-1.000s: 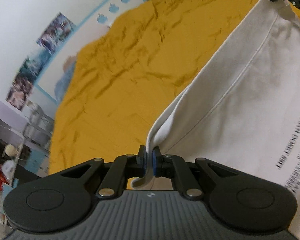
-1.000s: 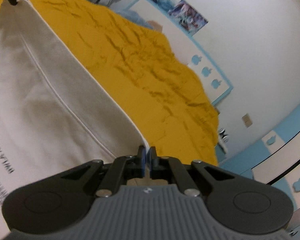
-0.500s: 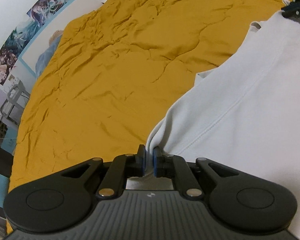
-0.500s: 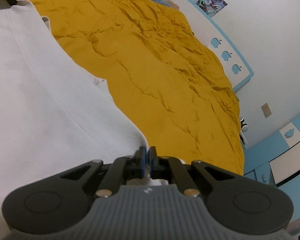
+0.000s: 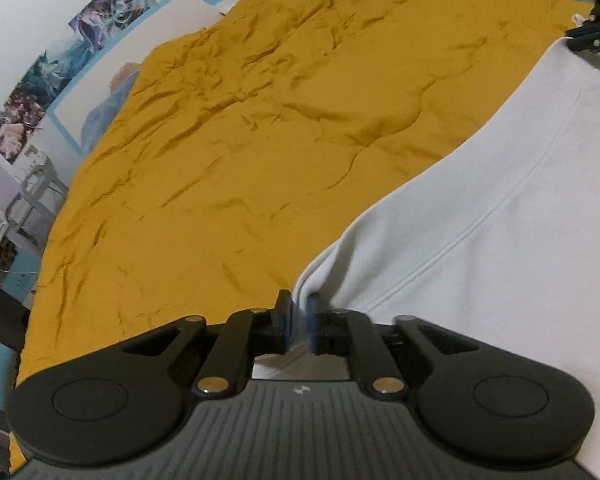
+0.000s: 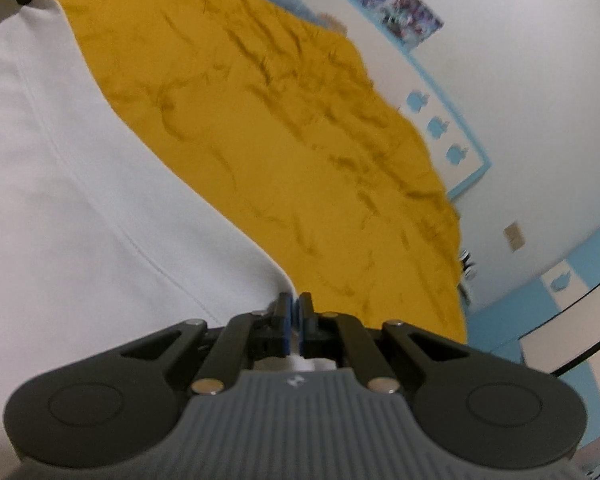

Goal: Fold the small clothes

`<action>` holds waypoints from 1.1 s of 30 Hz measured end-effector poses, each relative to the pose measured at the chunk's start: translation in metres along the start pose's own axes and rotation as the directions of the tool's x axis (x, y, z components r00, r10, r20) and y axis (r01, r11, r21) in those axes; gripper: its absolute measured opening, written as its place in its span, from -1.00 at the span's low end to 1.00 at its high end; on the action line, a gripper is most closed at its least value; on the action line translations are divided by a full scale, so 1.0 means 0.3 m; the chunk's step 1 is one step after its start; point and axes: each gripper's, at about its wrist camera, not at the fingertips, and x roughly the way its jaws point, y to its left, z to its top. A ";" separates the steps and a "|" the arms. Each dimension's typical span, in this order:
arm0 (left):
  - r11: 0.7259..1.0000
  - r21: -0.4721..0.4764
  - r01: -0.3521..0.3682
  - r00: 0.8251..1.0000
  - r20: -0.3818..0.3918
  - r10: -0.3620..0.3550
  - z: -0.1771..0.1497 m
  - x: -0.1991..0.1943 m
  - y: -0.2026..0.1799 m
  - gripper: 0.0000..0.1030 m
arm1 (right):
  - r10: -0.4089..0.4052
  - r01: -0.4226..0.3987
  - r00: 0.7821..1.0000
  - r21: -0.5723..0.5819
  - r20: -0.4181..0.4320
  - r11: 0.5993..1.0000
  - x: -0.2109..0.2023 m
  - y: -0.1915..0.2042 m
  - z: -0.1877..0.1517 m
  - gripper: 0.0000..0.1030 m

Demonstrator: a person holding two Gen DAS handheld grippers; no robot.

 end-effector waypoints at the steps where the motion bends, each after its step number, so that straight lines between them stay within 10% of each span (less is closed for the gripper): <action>1: 1.000 -0.002 -0.017 1.000 0.007 0.017 -0.005 0.010 0.002 -0.47 | 0.007 -0.007 1.000 0.006 -0.012 1.000 0.005 0.008 -0.006 -1.00; 5: 0.999 -0.031 -0.026 0.999 0.019 0.027 -0.022 -0.004 0.027 -0.23 | -0.025 0.024 0.999 -0.017 -0.036 1.000 0.006 0.005 -0.004 -0.83; 7: 0.999 -0.034 -0.036 0.999 0.014 0.037 -0.025 -0.030 0.053 -0.07 | -0.046 0.047 0.998 0.009 -0.047 0.999 -0.023 -0.026 -0.005 -0.36; 10: 0.999 -0.044 -0.033 0.999 -0.006 0.033 -0.015 -0.100 0.092 0.33 | -0.026 0.032 0.998 0.089 -0.063 0.996 -0.093 -0.103 -0.007 -0.36; 17: 0.978 -0.203 0.049 0.999 0.003 -0.050 -0.022 -0.345 0.194 0.31 | 0.132 -0.098 0.987 0.308 -0.091 0.946 -0.342 -0.220 -0.037 -0.36; 27: 0.787 -0.574 0.226 0.972 0.087 -0.216 -0.359 -0.604 0.225 0.31 | 0.362 -0.247 0.932 0.694 -0.021 0.676 -0.739 -0.195 -0.341 -0.25; 33: 0.571 -0.789 0.228 0.961 0.087 -0.264 -0.574 -0.588 0.238 0.19 | 0.374 -0.171 0.927 0.878 -0.009 0.446 -0.835 -0.176 -0.567 -0.25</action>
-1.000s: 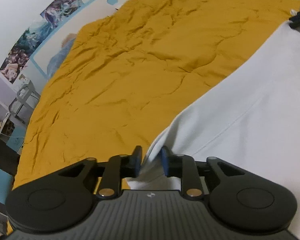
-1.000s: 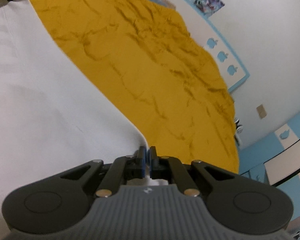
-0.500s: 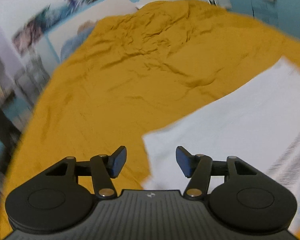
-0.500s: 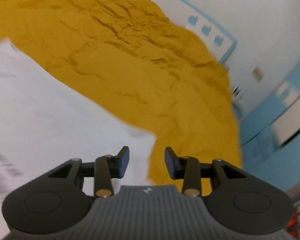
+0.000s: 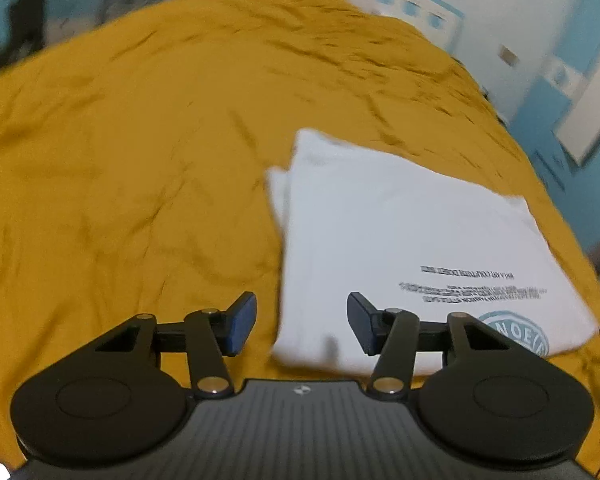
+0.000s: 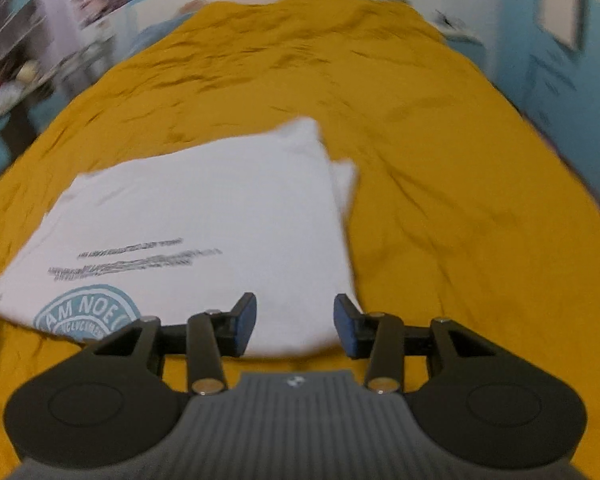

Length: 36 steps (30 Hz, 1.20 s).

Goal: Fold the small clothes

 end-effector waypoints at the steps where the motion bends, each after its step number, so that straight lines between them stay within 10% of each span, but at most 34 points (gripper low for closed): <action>1: 0.999 -0.039 0.002 1.000 -0.002 -0.002 -0.017 0.001 0.018 0.19 | 0.011 -0.011 1.000 0.073 -0.001 0.997 0.002 -0.036 -0.011 -0.25; 6: 0.991 -0.130 -0.025 0.999 -0.046 0.019 -0.060 0.068 0.042 -0.19 | 0.035 -0.046 0.999 0.326 0.039 0.944 0.041 -0.118 -0.042 -0.25; 10: 0.994 -0.069 -0.086 0.995 -0.057 0.083 -0.088 0.110 0.013 -0.59 | 0.052 -0.059 0.998 0.459 0.028 0.886 0.110 -0.173 -0.098 -0.90; 15: 0.972 0.121 -0.202 0.978 -0.036 0.207 -0.154 0.170 -0.032 -0.65 | 0.019 -0.019 1.000 0.396 0.006 0.918 0.157 -0.190 -0.189 -1.00; 36: 0.966 0.092 -0.240 0.971 0.042 0.237 -0.089 -0.004 -0.038 -0.72 | -0.037 0.034 0.999 0.136 0.019 0.990 -0.018 -0.168 -0.127 -0.88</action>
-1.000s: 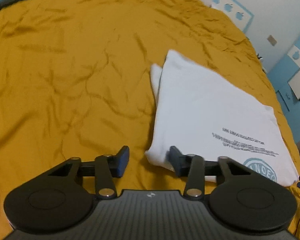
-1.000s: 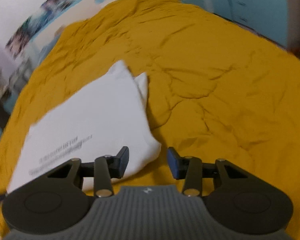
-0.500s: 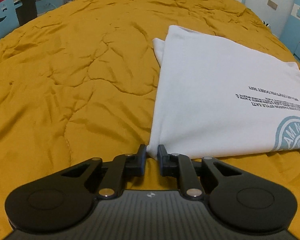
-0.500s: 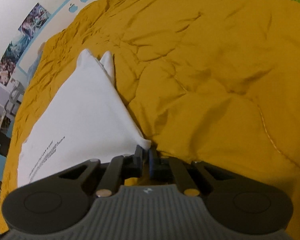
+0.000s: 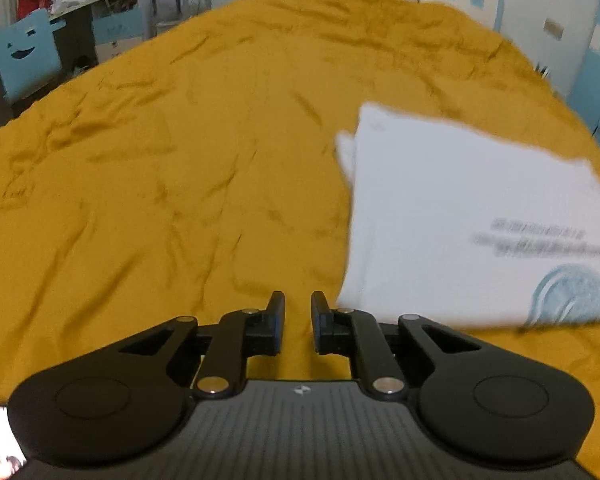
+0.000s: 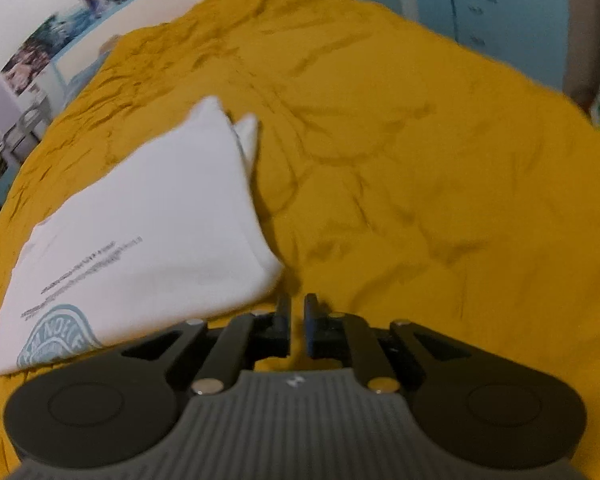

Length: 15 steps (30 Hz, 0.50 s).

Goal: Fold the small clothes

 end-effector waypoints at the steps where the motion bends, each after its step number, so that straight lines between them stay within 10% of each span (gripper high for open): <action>1: 1.000 0.000 0.010 1.000 0.008 -0.010 0.023 -0.004 -0.008 -0.72 | 0.011 -0.011 1.000 -0.011 0.009 1.000 -0.014 0.008 0.017 -0.72; 7: 0.996 0.083 0.024 1.000 0.016 -0.026 0.139 0.030 -0.111 -0.54 | 0.078 -0.075 0.997 -0.099 0.025 0.992 -0.052 0.082 0.115 -0.21; 15: 0.989 0.140 0.053 0.999 -0.007 -0.053 0.240 0.144 -0.228 -0.35 | 0.079 -0.073 0.997 -0.160 0.028 0.984 0.050 0.175 0.244 -0.20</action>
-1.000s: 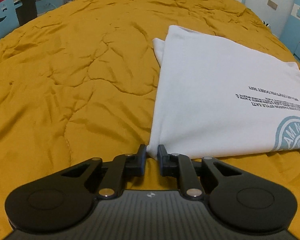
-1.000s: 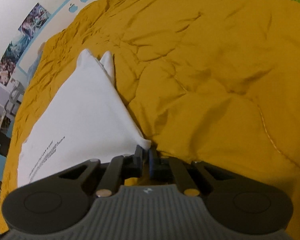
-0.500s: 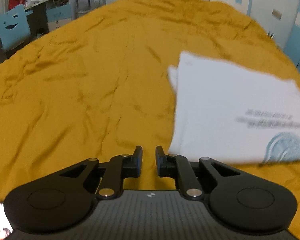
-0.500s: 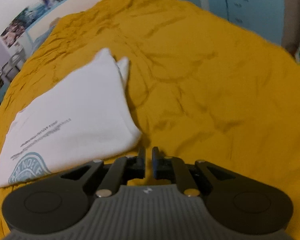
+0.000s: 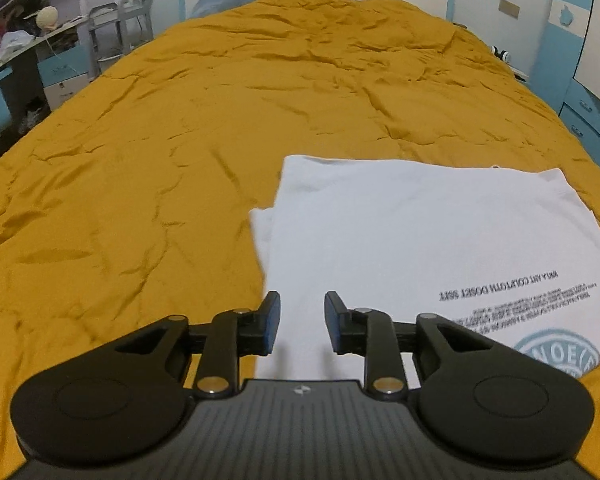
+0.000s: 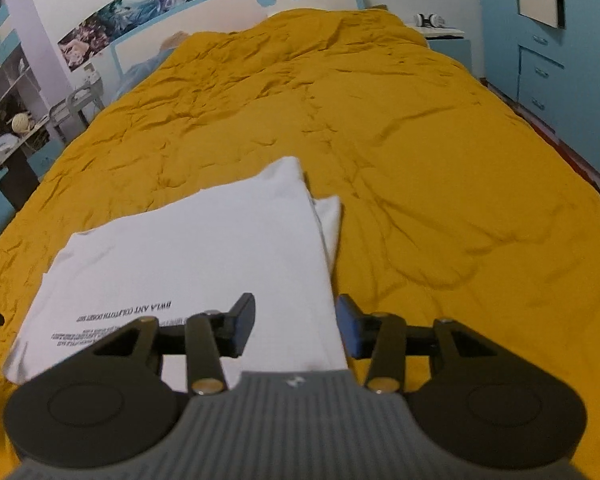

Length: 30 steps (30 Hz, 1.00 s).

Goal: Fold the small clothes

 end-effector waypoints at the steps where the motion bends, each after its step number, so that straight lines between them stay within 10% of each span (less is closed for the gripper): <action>1: 1.000 0.001 0.004 1.000 0.000 -0.004 0.006 0.011 -0.003 -0.33 | -0.002 0.002 1.000 0.000 -0.001 1.000 0.019 0.003 0.014 -0.20; 9: 1.000 0.027 -0.006 1.000 -0.022 0.007 0.043 0.135 -0.026 -0.28 | 0.013 -0.009 0.999 0.096 -0.035 0.995 0.224 -0.024 0.099 0.21; 27: 1.000 0.009 -0.005 1.000 0.011 0.005 0.056 0.340 0.006 -0.28 | 0.135 -0.124 0.990 0.260 -0.026 0.958 0.602 -0.177 0.165 0.21; 30: 1.000 0.010 -0.009 1.000 0.023 0.008 0.050 0.337 0.003 -0.28 | 0.171 -0.157 0.985 0.292 -0.022 0.944 0.635 -0.197 0.173 -0.16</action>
